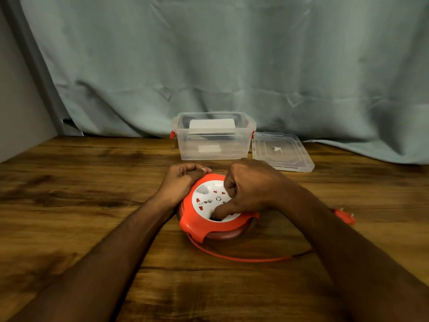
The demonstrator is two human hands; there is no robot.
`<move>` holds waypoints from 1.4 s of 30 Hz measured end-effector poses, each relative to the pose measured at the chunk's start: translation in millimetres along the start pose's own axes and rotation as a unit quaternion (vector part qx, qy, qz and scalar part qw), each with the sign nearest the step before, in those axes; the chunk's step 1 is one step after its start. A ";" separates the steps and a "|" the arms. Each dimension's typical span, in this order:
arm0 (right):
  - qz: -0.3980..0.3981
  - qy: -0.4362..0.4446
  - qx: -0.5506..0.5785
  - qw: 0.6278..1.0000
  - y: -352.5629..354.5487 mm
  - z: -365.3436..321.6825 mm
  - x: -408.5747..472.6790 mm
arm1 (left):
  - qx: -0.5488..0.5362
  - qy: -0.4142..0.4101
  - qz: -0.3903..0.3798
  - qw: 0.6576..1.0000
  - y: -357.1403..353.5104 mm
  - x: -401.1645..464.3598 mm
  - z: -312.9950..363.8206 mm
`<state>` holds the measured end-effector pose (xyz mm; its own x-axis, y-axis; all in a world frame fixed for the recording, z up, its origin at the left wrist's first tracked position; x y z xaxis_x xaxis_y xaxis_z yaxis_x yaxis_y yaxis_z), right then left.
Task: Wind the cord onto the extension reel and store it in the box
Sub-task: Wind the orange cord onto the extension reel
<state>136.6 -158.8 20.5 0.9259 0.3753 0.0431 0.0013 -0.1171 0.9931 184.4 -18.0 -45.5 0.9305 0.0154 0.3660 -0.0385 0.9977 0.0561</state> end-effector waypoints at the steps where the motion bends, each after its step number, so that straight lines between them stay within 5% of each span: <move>1: 0.001 0.004 -0.004 1.000 -0.5 -2.0 -0.7 | -0.004 0.001 0.001 1.000 0.1 -0.1 -0.9; 11: 0.029 0.047 0.001 0.998 3.7 -8.0 -1.3 | -0.004 0.011 -0.010 1.000 2.4 2.4 -7.2; 20: -0.089 0.055 0.082 0.991 -3.5 14.0 -1.7 | -0.006 0.016 -0.056 0.998 -4.9 2.2 -4.6; 42: -0.028 0.002 0.079 0.996 -8.6 21.7 17.1 | 0.006 -0.002 0.003 1.000 5.5 -1.2 4.2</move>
<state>160.6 -171.3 10.3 0.9214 0.3886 -0.0109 0.1124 -0.2395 0.9644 181.5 -12.8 -41.7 0.9290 0.0218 0.3695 -0.0492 0.9967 0.0647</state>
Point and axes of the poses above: each hand's wrist, its own x-axis towards the middle knuckle, its own y-axis out of the back of the hand, z = x × y, the point moved 9 cm from there along x, towards the middle knuckle, and after that the axes turned 13 degrees about -y, right-handed, at the moved point
